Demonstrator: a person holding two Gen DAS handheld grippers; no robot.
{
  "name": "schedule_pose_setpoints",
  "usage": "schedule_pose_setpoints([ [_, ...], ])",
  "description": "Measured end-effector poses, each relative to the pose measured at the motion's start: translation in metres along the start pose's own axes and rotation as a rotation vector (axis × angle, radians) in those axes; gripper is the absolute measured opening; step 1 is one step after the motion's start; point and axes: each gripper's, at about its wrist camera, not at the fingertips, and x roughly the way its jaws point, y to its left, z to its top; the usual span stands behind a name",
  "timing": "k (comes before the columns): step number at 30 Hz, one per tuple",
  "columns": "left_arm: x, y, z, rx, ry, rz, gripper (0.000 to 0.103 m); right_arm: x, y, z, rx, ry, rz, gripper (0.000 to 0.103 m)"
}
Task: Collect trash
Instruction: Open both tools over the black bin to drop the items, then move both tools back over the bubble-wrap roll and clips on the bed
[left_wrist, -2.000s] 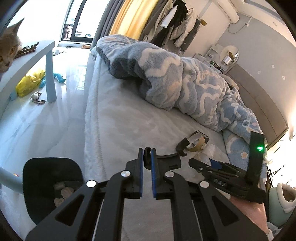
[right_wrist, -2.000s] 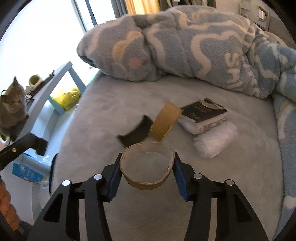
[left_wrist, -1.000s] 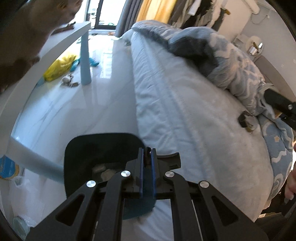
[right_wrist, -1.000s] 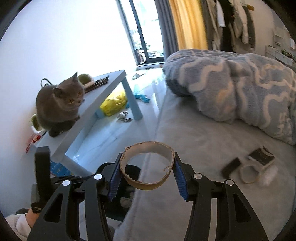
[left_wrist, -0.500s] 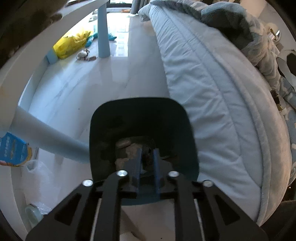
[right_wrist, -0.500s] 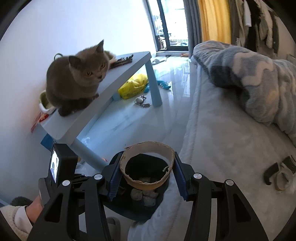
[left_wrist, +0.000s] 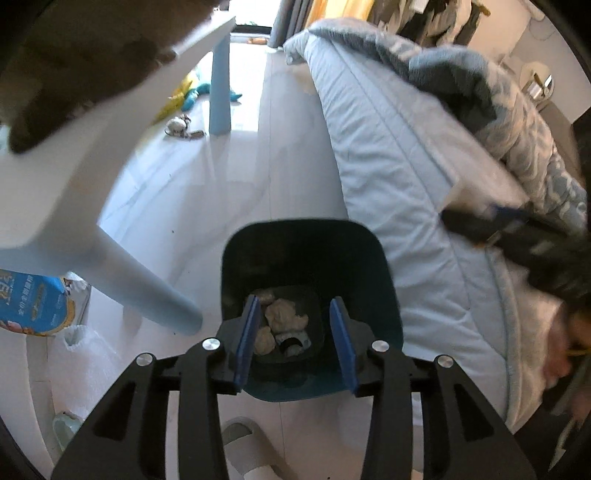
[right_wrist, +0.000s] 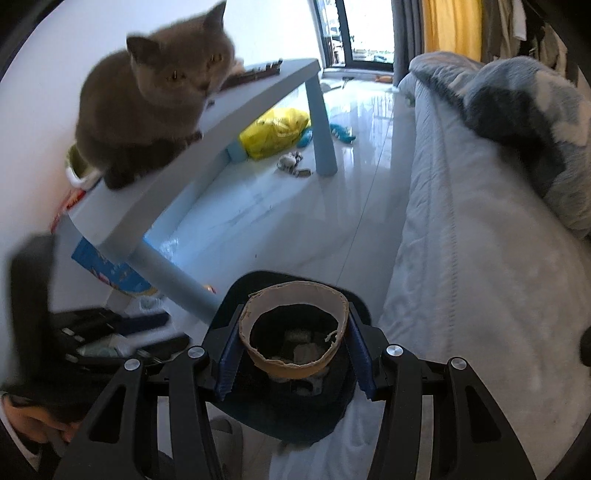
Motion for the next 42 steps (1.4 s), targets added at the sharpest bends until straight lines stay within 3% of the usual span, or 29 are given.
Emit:
schedule_pose_setpoints([
  [9,-0.043,0.02,0.008,-0.072,-0.097,-0.07,0.043,0.05,0.021,-0.014,-0.04,0.113,0.001,0.053],
  [16,-0.068,0.015,0.013,-0.049,-0.159,-0.105,0.045,0.077,0.031,-0.025,-0.063,0.181,-0.022,0.054],
  [18,-0.073,0.012,0.014,-0.04,-0.175,-0.11,0.047,0.081,0.032,-0.03,-0.071,0.2,-0.027,0.057],
  [19,-0.077,0.01,0.015,-0.038,-0.188,-0.118,0.047,0.083,0.033,-0.031,-0.074,0.208,-0.026,0.066],
  [21,-0.084,0.009,0.017,-0.041,-0.205,-0.131,0.047,0.083,0.035,-0.031,-0.076,0.206,-0.026,0.073],
  [30,-0.108,-0.007,0.027,-0.022,-0.287,-0.158,0.048,0.067,0.037,-0.022,-0.094,0.162,-0.024,0.073],
  [37,-0.117,-0.028,0.034,0.011,-0.321,-0.18,0.05,0.035,0.032,-0.009,-0.101,0.079,-0.032,0.073],
  [42,-0.124,-0.051,0.039,0.04,-0.356,-0.195,0.057,0.009,0.02,-0.004,-0.093,0.022,-0.04,0.073],
])
